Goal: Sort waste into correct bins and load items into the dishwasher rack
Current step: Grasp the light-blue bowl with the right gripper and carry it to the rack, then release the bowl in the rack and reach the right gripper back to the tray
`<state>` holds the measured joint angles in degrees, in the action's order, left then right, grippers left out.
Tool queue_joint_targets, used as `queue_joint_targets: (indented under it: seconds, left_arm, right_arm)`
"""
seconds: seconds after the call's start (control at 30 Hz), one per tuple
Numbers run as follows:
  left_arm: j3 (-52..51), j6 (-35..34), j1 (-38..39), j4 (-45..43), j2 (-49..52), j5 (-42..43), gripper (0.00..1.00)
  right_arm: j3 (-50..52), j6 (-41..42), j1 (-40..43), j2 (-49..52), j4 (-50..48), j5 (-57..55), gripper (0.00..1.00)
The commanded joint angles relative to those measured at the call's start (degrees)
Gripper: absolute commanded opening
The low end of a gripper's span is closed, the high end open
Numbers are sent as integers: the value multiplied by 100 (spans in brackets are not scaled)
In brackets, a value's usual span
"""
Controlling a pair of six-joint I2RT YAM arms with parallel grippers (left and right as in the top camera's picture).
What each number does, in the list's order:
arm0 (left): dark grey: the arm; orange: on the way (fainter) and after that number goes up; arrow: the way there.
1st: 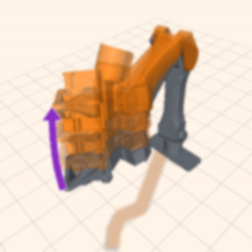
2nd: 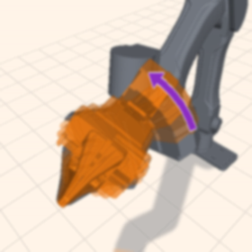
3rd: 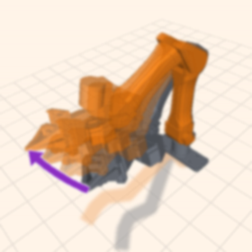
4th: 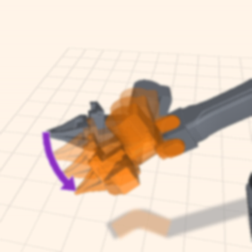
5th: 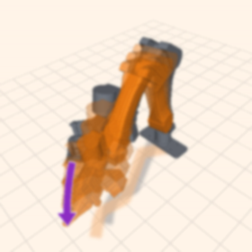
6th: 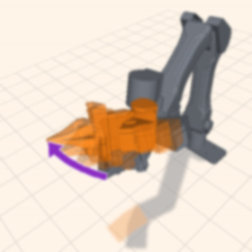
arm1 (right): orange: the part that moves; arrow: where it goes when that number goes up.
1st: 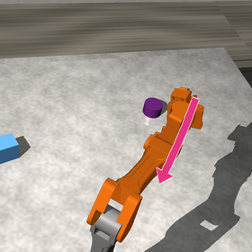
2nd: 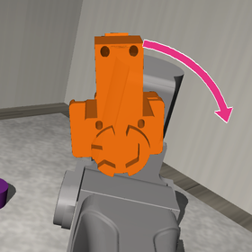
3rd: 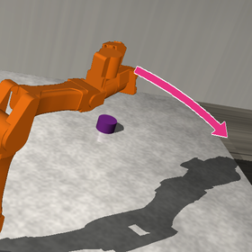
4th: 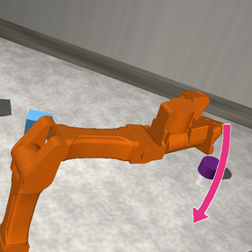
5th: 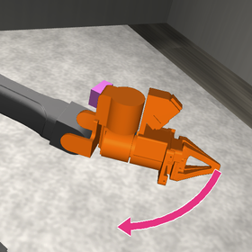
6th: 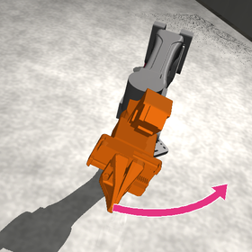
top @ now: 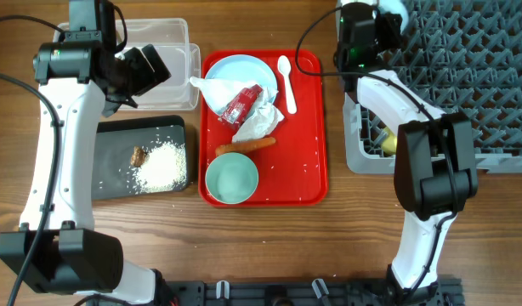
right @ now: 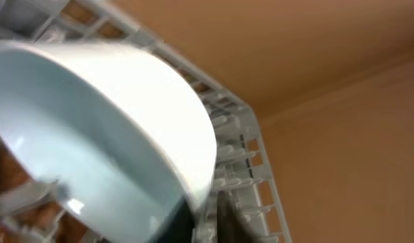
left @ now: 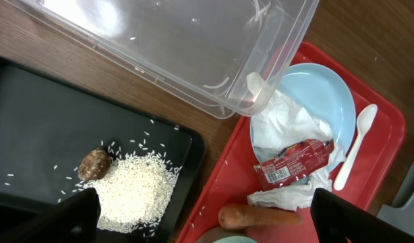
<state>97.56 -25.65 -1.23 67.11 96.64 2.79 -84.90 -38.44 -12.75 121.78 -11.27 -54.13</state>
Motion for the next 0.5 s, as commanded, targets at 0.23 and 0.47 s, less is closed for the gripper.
queue_joint_targets:
  seconds: [0.23, 0.47]
  left_arm:
    - [17, -31, -22, 0, 13, -96, 100]
    - [17, -33, -22, 0, 13, -96, 100]
  right_arm:
    - [-15, 310, -511, 111, -350, -267, 100]
    - [-15, 647, -745, -420, -833, -525, 100]
